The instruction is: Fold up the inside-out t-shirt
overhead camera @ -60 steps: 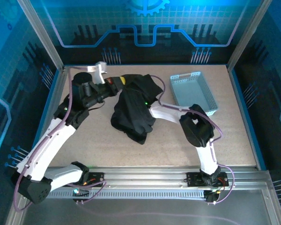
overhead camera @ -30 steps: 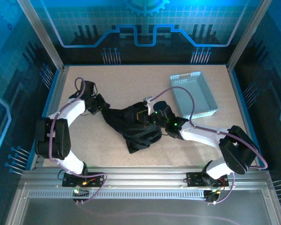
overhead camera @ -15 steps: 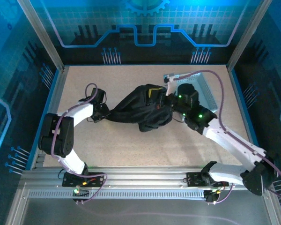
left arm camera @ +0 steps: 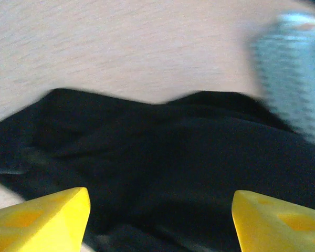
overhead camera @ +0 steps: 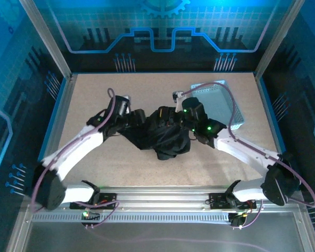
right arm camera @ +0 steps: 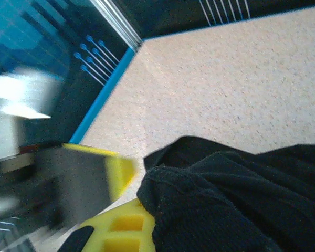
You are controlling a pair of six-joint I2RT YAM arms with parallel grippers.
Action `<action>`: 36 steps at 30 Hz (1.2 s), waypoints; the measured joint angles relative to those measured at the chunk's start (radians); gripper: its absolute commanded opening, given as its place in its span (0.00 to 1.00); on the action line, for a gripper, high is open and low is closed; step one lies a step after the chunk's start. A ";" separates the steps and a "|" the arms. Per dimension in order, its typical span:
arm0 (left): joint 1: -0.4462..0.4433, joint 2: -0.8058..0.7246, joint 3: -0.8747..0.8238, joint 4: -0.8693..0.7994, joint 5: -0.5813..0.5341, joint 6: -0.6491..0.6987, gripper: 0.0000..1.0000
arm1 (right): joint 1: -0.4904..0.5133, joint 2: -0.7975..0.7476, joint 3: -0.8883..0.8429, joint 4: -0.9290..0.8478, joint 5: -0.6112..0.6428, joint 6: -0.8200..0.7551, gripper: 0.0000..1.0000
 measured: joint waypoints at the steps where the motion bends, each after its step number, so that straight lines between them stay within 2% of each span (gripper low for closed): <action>1: -0.035 -0.056 -0.015 0.029 0.004 0.003 0.74 | 0.007 0.013 0.013 -0.012 0.009 0.003 0.00; 3: -0.083 -0.169 -0.067 0.108 0.013 0.020 0.76 | 0.020 0.032 0.055 -0.031 0.026 0.014 0.00; 6: -0.117 -0.251 -0.154 0.232 0.061 0.057 0.77 | 0.027 0.034 0.102 -0.033 0.026 0.043 0.00; 8: -0.127 -0.244 -0.195 0.297 0.101 0.081 0.77 | 0.027 0.032 0.117 -0.026 0.017 0.067 0.00; 12: -0.133 -0.197 -0.286 0.398 0.148 0.108 0.88 | 0.029 0.005 0.119 -0.035 0.000 0.108 0.00; 16: -0.165 -0.154 -0.330 0.433 0.155 0.122 0.88 | 0.030 -0.039 0.123 -0.042 -0.003 0.127 0.00; 19: -0.235 -0.093 -0.318 0.446 0.120 0.159 0.88 | 0.030 -0.048 0.137 -0.041 -0.003 0.139 0.00; 23: -0.292 0.033 -0.252 0.413 -0.003 0.178 0.65 | 0.037 -0.048 0.151 -0.051 -0.006 0.151 0.00; 30: -0.311 0.116 -0.254 0.407 -0.130 0.187 0.12 | 0.000 -0.048 0.232 -0.162 0.008 0.158 0.00; 34: -0.360 0.074 -0.347 0.463 -0.171 0.179 0.10 | -0.058 -0.063 0.278 -0.224 0.031 0.157 0.00; 36: -0.391 0.003 -0.432 0.503 -0.206 0.166 0.10 | -0.094 -0.064 0.307 -0.275 0.029 0.157 0.00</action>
